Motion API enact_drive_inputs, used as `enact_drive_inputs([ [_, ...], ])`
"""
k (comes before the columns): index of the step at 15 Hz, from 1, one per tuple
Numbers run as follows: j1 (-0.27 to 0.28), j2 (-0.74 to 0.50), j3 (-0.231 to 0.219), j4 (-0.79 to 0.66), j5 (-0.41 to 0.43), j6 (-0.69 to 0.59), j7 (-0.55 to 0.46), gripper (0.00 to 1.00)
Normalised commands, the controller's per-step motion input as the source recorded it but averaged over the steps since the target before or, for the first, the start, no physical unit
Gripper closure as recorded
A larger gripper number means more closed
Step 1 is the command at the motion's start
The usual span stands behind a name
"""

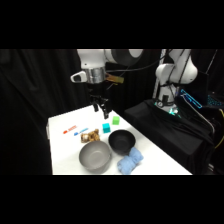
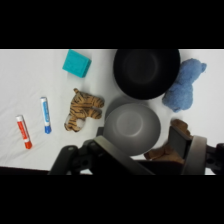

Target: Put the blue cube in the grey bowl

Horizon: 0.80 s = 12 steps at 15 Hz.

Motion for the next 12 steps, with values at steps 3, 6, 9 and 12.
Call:
enact_drive_inputs([
  [3,-0.037,0.0,0.001,-0.01,-0.018,0.05,0.04,0.0],
  [6,-0.083,-0.02,-0.049,-0.03,-0.018,0.15,0.08,0.0],
  [9,-0.108,-0.05,-0.073,-0.07,0.002,0.2,0.07,0.0],
  [12,-0.099,-0.08,-0.071,-0.15,0.013,0.25,0.1,0.0],
])
